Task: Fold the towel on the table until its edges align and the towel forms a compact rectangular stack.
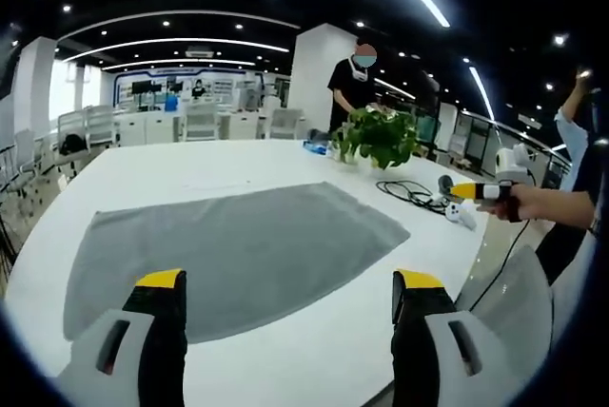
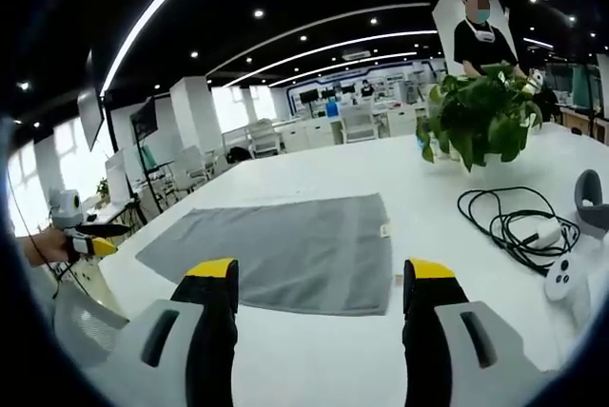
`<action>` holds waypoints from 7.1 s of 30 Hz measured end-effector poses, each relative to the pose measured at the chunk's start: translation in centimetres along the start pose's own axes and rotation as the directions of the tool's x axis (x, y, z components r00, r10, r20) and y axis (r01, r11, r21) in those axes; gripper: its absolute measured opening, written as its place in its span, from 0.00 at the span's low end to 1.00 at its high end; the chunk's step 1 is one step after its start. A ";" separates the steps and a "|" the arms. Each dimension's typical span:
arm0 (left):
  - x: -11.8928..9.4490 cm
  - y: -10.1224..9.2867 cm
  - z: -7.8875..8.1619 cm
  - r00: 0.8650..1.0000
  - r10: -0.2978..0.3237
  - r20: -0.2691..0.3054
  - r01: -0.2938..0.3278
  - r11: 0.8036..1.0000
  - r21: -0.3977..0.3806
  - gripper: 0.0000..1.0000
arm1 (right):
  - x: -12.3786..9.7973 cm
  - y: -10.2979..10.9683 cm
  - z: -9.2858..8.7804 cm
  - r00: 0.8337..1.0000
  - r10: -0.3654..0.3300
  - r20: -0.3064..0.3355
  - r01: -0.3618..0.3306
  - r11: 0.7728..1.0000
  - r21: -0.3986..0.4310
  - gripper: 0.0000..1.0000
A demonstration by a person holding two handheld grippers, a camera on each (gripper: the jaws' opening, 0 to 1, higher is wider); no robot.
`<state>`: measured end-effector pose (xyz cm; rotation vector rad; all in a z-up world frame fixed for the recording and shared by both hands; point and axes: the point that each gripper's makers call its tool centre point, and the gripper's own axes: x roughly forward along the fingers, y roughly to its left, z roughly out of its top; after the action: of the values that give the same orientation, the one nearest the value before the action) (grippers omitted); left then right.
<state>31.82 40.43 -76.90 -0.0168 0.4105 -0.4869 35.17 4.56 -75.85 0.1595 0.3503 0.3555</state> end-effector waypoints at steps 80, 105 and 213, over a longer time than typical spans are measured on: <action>18.6 -17.7 1.7 0.908 -0.374 -0.188 0.412 0.878 0.244 0.86 | 11.9 -8.8 6.4 0.995 0.096 0.005 -0.096 0.995 -0.021 0.69; 24.5 -22.0 -0.6 0.866 -0.430 -0.254 0.491 0.829 0.269 0.76 | 19.6 -10.5 5.5 0.997 0.072 -0.002 -0.071 0.994 0.086 0.63; 31.3 -28.0 -6.0 0.787 -0.513 -0.343 0.616 0.687 0.386 0.03 | 35.8 -12.5 -0.6 0.966 0.065 -0.250 -0.095 0.989 -0.111 0.00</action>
<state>42.04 1.83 -91.16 0.4100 0.4798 -1.2191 70.32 6.18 -90.04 0.0090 0.5666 0.4773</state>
